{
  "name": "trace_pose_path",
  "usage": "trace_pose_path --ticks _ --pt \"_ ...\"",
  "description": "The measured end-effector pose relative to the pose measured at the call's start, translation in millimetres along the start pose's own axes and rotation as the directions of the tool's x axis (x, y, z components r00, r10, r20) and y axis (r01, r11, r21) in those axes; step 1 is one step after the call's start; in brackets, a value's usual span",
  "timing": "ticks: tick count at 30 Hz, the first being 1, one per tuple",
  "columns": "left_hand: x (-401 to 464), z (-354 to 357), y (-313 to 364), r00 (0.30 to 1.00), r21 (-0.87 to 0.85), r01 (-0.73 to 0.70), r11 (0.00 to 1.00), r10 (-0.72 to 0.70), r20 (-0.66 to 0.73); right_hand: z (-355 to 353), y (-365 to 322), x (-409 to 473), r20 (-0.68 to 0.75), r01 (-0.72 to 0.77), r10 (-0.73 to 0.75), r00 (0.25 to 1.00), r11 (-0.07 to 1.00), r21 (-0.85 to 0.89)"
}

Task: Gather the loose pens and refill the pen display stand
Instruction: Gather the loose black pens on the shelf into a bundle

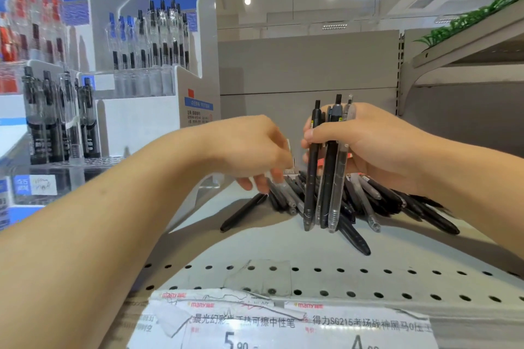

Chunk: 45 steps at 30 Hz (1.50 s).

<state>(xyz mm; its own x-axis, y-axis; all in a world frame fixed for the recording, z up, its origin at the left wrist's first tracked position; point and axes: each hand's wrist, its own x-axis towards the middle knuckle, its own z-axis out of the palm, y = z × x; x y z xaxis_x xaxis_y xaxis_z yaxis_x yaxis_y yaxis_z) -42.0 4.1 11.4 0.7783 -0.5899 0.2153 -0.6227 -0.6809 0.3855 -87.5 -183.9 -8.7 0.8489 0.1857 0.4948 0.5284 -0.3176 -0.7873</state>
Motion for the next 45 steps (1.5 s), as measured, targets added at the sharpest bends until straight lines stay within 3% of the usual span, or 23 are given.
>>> trace_pose_path --ticks 4,13,17,19,21,23,26,31,36,39,42,45 --pt "12 11 -12 0.986 0.316 0.146 0.937 -0.164 0.031 3 -2 -2 0.031 -0.024 0.021 0.999 0.994 0.108" --pt "26 25 -29 0.934 0.538 0.234 0.81 -0.34 0.106 8 -2 -6 0.125 -0.065 0.044 0.991 0.984 0.165" --pt "21 20 -26 0.955 0.572 0.238 0.785 -0.297 0.011 11 -4 -8 0.118 -0.059 0.04 0.992 0.986 0.159" --pt "19 11 -24 0.973 0.423 0.23 0.876 -0.213 -0.089 13 -3 -8 0.102 -0.059 0.043 0.994 0.985 0.164" --pt "15 1 -20 0.974 0.048 0.167 0.985 -0.157 -0.16 13 -2 -8 0.086 -0.063 0.049 0.995 0.984 0.164" --pt "8 -4 -13 0.98 -0.24 0.018 0.971 -0.065 -0.19 11 -1 -8 0.059 -0.069 0.061 0.996 0.989 0.131" --pt "0 -2 -2 0.973 -0.278 -0.145 0.95 0.087 -0.212 8 0 -7 0.041 -0.067 0.064 0.997 0.996 0.057" --pt "-3 5 2 0.974 -0.313 -0.202 0.928 0.157 -0.163 8 2 -6 0.103 -0.069 0.062 0.993 0.995 0.069" --pt "-3 3 1 0.977 -0.358 -0.211 0.909 0.187 -0.1 8 6 -6 0.005 -0.077 0.077 0.997 0.997 0.014" --pt "1 0 -2 0.986 -0.444 -0.132 0.886 0.07 -0.154 9 6 -5 -0.046 -0.083 0.082 0.996 0.996 -0.026" --pt "17 6 -13 0.961 -0.157 0.003 0.988 -0.046 -0.272 12 4 -5 -0.046 -0.08 0.081 0.996 0.997 0.005" --pt "30 22 -24 0.979 0.2 0.114 0.973 -0.076 -0.187 13 3 -6 -0.024 -0.066 0.066 0.998 0.998 0.022"
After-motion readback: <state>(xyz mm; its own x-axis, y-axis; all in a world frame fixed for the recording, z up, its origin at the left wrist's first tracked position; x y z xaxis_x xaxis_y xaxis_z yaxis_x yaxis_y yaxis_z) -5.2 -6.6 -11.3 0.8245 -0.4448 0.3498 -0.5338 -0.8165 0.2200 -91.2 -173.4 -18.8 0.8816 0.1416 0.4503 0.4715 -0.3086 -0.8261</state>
